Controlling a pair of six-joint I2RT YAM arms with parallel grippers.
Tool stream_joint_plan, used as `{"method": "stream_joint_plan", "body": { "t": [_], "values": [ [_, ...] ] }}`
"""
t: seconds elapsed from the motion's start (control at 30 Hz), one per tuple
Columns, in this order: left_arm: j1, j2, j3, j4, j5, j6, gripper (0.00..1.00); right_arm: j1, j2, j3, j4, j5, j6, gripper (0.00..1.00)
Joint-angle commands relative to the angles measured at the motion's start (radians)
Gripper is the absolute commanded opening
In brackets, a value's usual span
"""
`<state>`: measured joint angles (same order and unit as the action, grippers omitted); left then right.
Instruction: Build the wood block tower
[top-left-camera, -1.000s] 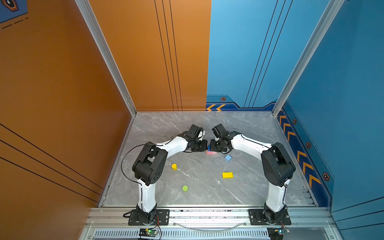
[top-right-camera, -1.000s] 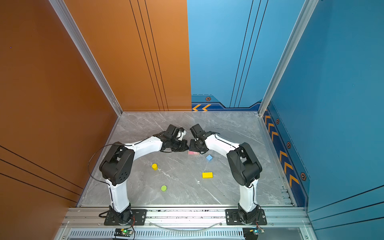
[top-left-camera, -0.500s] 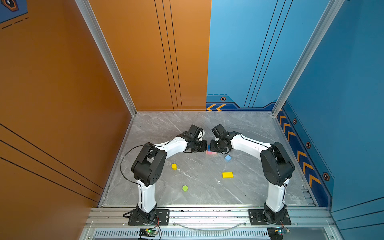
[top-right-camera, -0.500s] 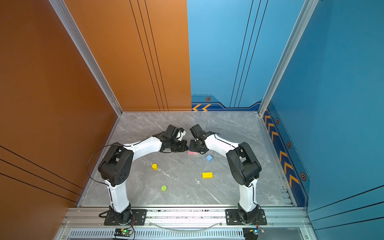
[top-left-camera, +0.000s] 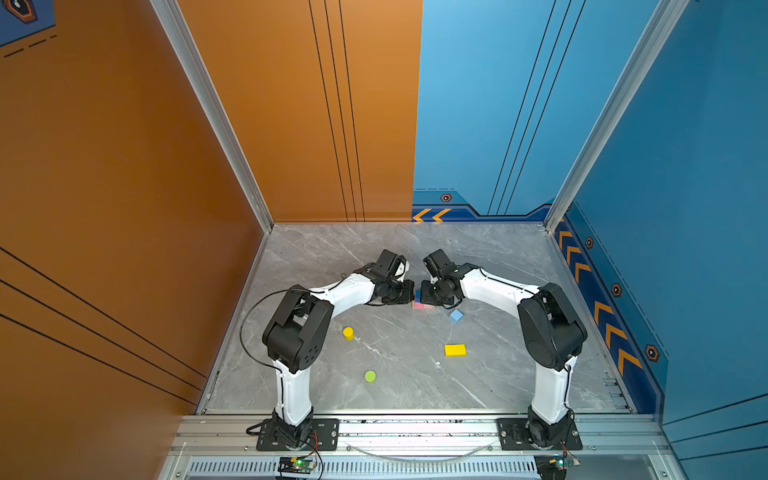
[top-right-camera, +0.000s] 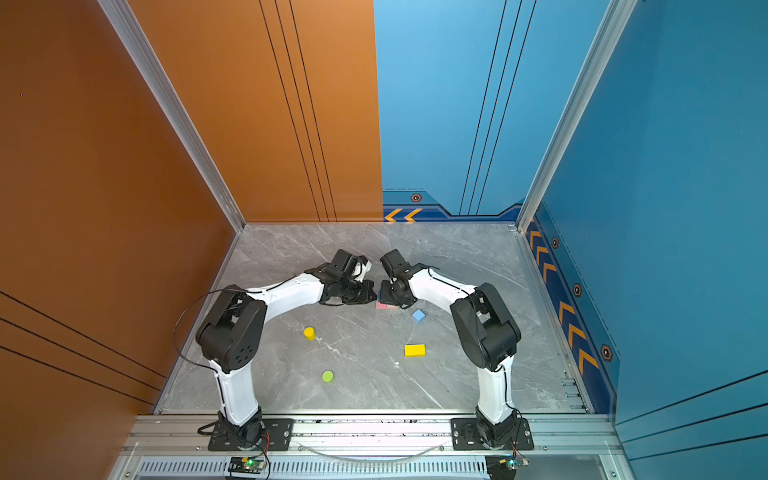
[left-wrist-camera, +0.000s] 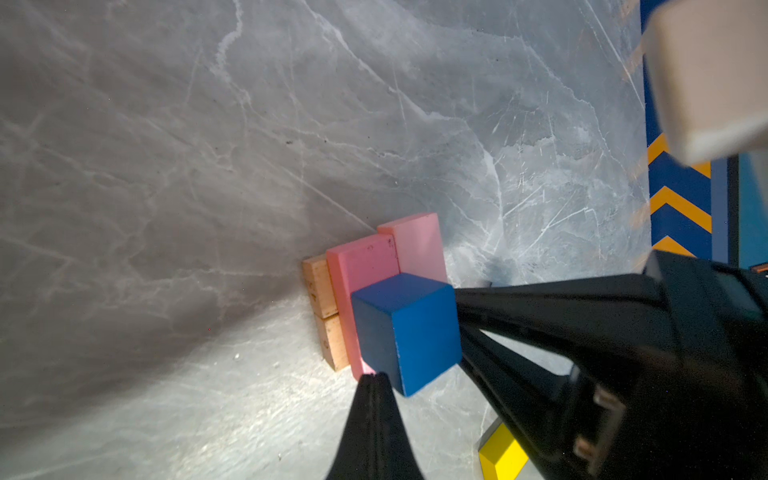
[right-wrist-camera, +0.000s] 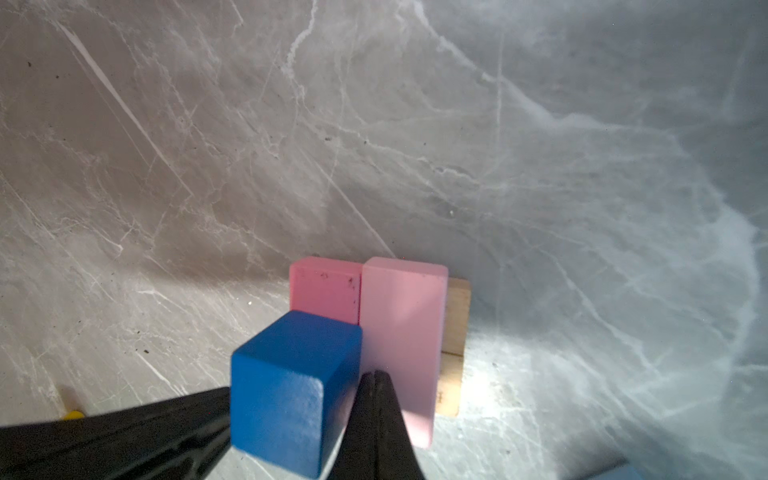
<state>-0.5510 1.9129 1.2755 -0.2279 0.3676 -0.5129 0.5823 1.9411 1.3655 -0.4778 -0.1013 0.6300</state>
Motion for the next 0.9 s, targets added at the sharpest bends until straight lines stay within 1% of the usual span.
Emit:
{"method": "stream_joint_plan", "body": {
  "t": [0.0,0.87],
  "values": [
    [-0.009,-0.035,-0.017,-0.020,-0.018,0.021,0.00,-0.006,0.005,0.006,0.014,0.025,0.014,0.02],
    [-0.007,-0.039,-0.018,-0.024,-0.018,0.020,0.00,-0.006,0.008,0.033,0.023,0.027,0.014,0.02]
  ]
}}
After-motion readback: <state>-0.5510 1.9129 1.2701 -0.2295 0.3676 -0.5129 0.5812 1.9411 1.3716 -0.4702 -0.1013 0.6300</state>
